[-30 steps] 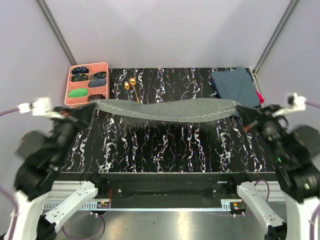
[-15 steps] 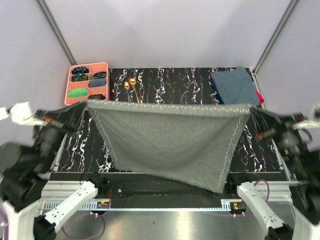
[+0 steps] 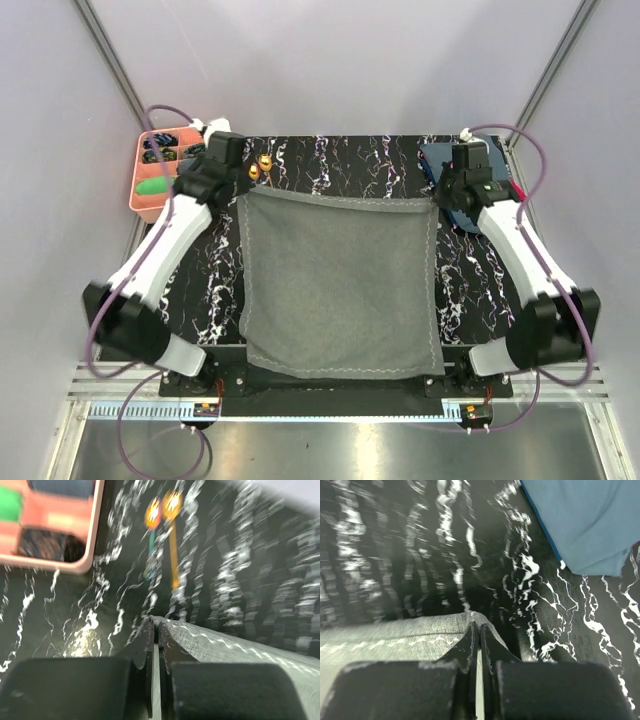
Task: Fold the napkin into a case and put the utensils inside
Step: Flatten out the crumpled napkin at the center of the board, then fold the rectangle-folded napkin into the folded napkin.
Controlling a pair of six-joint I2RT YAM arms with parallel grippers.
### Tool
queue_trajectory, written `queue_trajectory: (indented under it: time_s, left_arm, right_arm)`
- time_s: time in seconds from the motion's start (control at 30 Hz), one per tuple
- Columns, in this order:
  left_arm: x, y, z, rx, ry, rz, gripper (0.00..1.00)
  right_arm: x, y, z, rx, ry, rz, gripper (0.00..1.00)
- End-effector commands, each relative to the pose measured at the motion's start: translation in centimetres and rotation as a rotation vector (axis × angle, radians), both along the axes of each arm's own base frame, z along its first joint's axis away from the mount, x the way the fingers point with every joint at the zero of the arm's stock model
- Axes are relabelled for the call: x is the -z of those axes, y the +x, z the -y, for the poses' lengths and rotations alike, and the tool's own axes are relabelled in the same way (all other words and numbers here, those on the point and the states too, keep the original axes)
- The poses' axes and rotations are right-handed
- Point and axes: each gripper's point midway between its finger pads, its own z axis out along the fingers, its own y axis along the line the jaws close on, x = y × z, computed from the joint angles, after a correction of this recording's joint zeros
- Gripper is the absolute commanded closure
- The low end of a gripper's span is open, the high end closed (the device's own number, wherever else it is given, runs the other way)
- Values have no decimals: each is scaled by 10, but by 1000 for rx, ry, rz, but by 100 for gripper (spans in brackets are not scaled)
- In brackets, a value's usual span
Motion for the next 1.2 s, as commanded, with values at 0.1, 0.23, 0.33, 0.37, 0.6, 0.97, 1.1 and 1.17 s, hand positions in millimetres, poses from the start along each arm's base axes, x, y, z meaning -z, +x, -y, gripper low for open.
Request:
queue_trajectory:
  time_s: [0.1,0.23,0.33,0.37,0.6,0.97,1.1,1.17]
  left_arm:
    - [29,59,4,8,-12,-12,100]
    - [35,74,5,16,-33,-46,100]
    - [34,69,10,51,-56,-50,100]
    - [31,63,10,57,-63,-47,100]
    - [51,29,-5,18,-120,-86,100]
    - [30,77,-33,-56,-77,-39,100]
    - [34,92,-34,-48,-97,-47,100]
    - [36,99,-32,-41,-101,-48,100]
  right_arm:
    - [23,75,-1,-30,55,53,100]
    - [32,88,-14,-84,105,-14,100]
    - [26,82,-20,-103,136,-26,100]
    - [30,75,-22,-109,149,-49,100]
    - [20,50,-20,-94,175,-18,100]
    - [16,125,-31,-114,181,-8,100]
    - [22,139,-32,-124,182,-9,100]
    - [24,146,-33,-127,184,-7,100]
